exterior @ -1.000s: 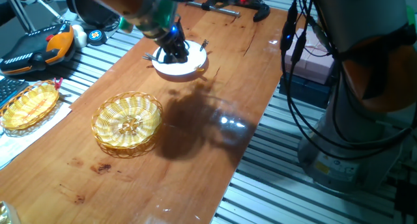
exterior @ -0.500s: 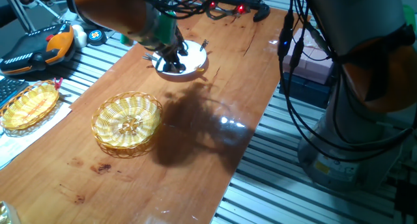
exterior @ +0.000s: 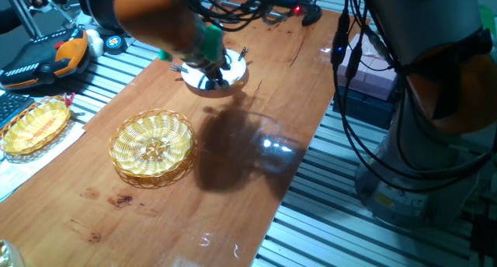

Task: Use a clamp

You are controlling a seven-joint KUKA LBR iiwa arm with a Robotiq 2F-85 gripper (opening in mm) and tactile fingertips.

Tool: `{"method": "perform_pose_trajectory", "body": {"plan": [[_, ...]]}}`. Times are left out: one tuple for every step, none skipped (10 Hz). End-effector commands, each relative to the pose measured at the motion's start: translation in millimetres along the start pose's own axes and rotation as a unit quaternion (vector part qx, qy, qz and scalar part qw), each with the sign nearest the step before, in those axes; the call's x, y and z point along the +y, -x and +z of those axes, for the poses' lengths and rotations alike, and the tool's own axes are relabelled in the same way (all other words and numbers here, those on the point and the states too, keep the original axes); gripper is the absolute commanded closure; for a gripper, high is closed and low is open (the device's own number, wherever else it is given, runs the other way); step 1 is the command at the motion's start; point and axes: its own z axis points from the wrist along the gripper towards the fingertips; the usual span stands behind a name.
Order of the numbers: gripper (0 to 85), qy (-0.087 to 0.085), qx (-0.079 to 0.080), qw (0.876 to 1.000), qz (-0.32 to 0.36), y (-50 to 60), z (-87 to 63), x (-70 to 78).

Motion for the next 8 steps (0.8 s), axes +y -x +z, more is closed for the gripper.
{"method": "perform_pose_trajectory", "body": {"plan": [[38.7,-0.003,0.000,1.000,0.003,-2.6,4.4,-0.1],[38.7,-0.004,0.000,1.000,0.006,-6.0,9.0,1.0],[38.7,-0.013,-0.005,1.000,0.010,-10.0,13.5,3.9],[38.7,-0.017,-0.008,1.000,0.013,-13.1,17.3,5.7],[38.7,-0.015,-0.011,1.000,0.013,-15.0,21.1,5.3],[38.3,-0.014,-0.013,1.000,0.012,-16.3,24.0,4.0],[38.3,-0.014,-0.016,1.000,0.011,-18.3,27.4,2.7],[38.7,-0.013,-0.018,1.000,0.009,-20.1,30.1,1.9]]}}
